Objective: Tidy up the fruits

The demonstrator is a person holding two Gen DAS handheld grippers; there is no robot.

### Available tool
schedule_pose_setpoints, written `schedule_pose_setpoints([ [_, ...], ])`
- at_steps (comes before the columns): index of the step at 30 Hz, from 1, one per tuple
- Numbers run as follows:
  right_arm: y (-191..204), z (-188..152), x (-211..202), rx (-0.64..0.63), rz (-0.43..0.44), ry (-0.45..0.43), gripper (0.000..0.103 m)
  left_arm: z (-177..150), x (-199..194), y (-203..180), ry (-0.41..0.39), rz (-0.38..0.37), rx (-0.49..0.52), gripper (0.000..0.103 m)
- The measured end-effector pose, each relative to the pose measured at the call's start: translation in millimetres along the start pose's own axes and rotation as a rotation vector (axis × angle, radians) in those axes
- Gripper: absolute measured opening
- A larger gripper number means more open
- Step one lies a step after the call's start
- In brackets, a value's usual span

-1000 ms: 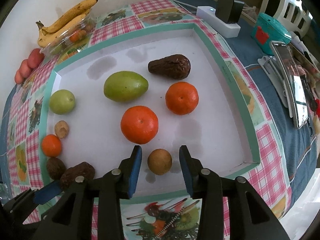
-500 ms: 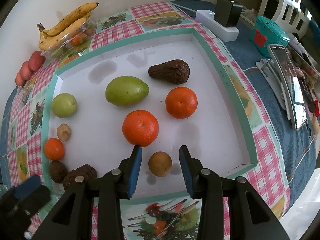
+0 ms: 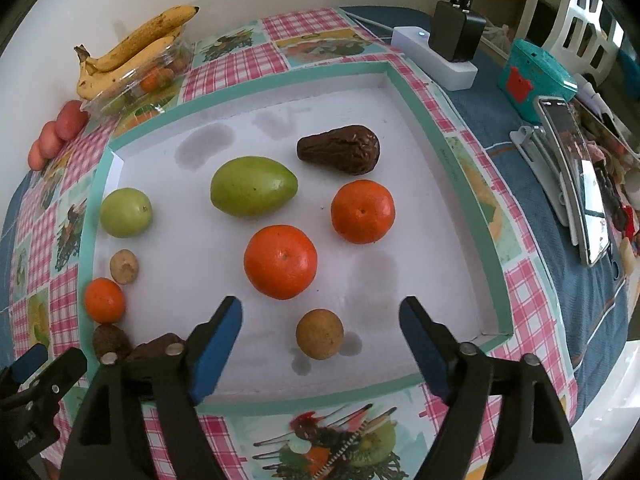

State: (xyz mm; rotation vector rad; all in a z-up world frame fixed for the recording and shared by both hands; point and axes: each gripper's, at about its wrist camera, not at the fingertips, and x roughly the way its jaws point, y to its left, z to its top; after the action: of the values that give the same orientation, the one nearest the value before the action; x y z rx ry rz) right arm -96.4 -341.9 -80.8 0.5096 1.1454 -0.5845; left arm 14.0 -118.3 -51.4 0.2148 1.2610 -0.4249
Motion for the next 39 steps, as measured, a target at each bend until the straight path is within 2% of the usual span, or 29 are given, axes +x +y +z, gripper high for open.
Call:
schedule_pose_setpoints([
  [9, 5.6, 2.1, -4.7, -0.026, 0.009, -0.047, 0.085, 8.4, 5.8, 3.8, -0.017, 0.024, -0.004, 0.103],
  [14, 8.8, 1.8, -8.2, -0.016, 0.028, -0.06, 0.085, 12.3, -5.2, 6.9, -0.054, 0.043, -0.006, 0.103],
  [17, 12.5, 1.1, -12.3, 0.005, 0.044, -0.071, 0.085, 14.2, -14.8, 14.3, -0.089, 0.118, -0.035, 0.103],
  [18, 13.6, 0.5, -14.6, 0.016, 0.054, -0.075, 0.085, 15.1, -19.1, 17.2, -0.103, 0.176, -0.047, 0.103],
  [21, 19.4, -2.4, -21.2, 0.024, 0.055, -0.084, 0.085, 16.3, -29.6, 24.1, -0.138, 0.27, -0.052, 0.103],
  [25, 34.0, -9.3, -30.9, 0.0, 0.056, -0.1, 0.085, 11.7, -46.6, 34.1, -0.169, 0.28, -0.053, 0.103],
  [28, 48.0, -15.8, -37.1, -0.03, 0.072, -0.105, 0.085, 4.1, -59.6, 40.2, -0.179, 0.328, -0.038, 0.103],
  [30, 59.7, -21.1, -42.1, -0.062, 0.087, -0.108, 0.085, -1.1, -66.6, 44.5, -0.179, 0.337, -0.033, 0.103],
  [39, 89.1, -52.2, -58.9, -0.174, 0.116, -0.095, 0.085, -40.7, -82.7, 66.0, -0.141, 0.292, -0.027, 0.103],
])
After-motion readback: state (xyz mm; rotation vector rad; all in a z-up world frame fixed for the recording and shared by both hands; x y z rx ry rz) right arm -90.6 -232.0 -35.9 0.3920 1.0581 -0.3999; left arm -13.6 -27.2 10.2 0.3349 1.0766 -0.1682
